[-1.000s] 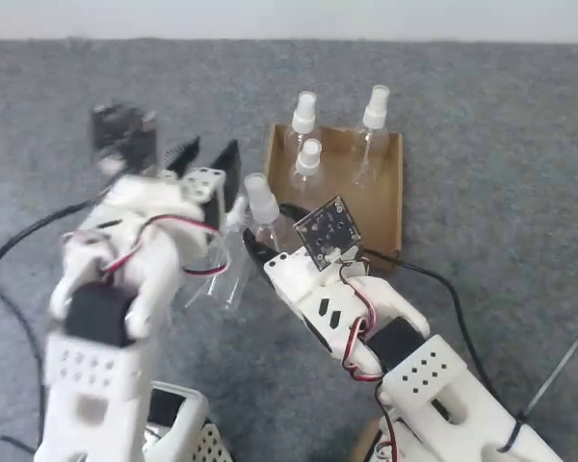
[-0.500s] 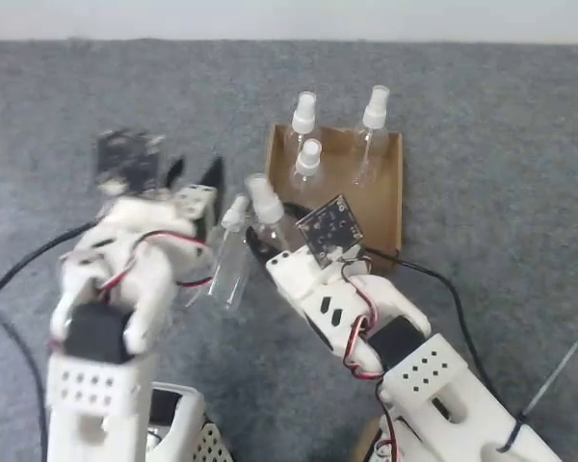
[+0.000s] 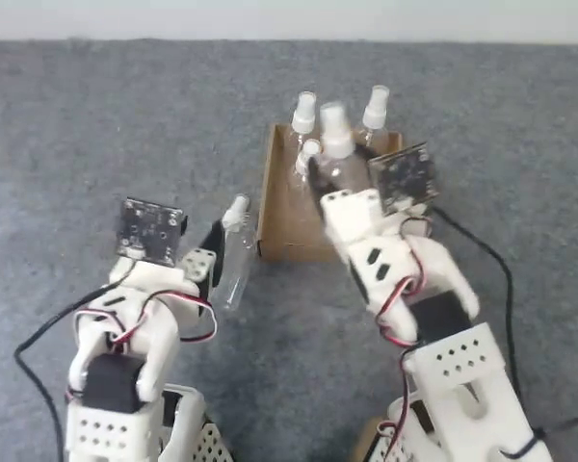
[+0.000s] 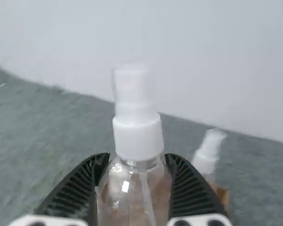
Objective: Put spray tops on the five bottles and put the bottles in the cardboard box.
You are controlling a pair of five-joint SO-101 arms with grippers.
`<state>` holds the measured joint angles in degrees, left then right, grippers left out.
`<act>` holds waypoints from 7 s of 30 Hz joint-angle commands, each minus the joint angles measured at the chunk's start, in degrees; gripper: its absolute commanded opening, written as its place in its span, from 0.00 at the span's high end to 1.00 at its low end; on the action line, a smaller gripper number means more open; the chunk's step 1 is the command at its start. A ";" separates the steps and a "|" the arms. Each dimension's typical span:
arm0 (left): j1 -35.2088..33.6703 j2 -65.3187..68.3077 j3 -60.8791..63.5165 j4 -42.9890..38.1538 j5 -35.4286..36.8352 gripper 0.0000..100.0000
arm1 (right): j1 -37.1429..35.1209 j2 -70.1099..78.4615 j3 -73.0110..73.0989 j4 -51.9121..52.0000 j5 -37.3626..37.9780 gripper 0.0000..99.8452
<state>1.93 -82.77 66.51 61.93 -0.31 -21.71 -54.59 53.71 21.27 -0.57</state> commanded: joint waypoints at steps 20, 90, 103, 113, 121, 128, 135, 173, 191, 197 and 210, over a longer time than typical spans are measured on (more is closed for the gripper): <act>12.22 -17.41 4.88 1.41 -1.41 0.70 | -16.92 13.41 -26.90 21.32 -6.86 0.99; -5.10 -17.67 11.47 -4.92 -5.45 0.84 | 10.15 42.33 -6.42 -27.38 -1.41 0.99; -5.10 -17.67 11.47 -4.92 -5.45 0.84 | 10.07 44.18 -4.40 -27.12 -1.41 0.99; -5.10 -17.67 11.47 -4.92 -5.45 0.84 | 9.98 43.82 -2.37 -26.86 -1.41 0.99; -5.10 -17.67 11.47 -4.92 -5.45 0.84 | 9.98 43.65 -2.29 -27.21 -1.41 0.99; -5.10 -17.58 11.56 -4.92 -5.45 0.84 | 9.98 43.65 -2.29 -27.30 -1.41 0.99; -5.10 -17.76 12.09 -5.01 -5.45 0.84 | 9.89 43.65 -2.29 -27.30 -1.41 0.99; -5.10 -17.76 12.09 -5.01 -5.45 0.84 | 9.89 43.65 -2.29 -26.86 -1.41 0.85; -5.10 -17.76 12.09 -5.01 -5.45 0.84 | 9.89 43.56 -2.46 -26.86 -1.41 0.82; -5.10 -17.76 12.09 -5.01 -5.45 0.84 | 9.89 43.47 -2.55 -26.86 -1.41 0.81; -5.10 -17.76 12.09 -5.01 -5.45 0.84 | 8.66 39.16 -2.37 -24.57 1.93 0.81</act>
<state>-3.08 -100.09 78.90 58.51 -5.23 -12.13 -10.81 51.60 -5.19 -1.19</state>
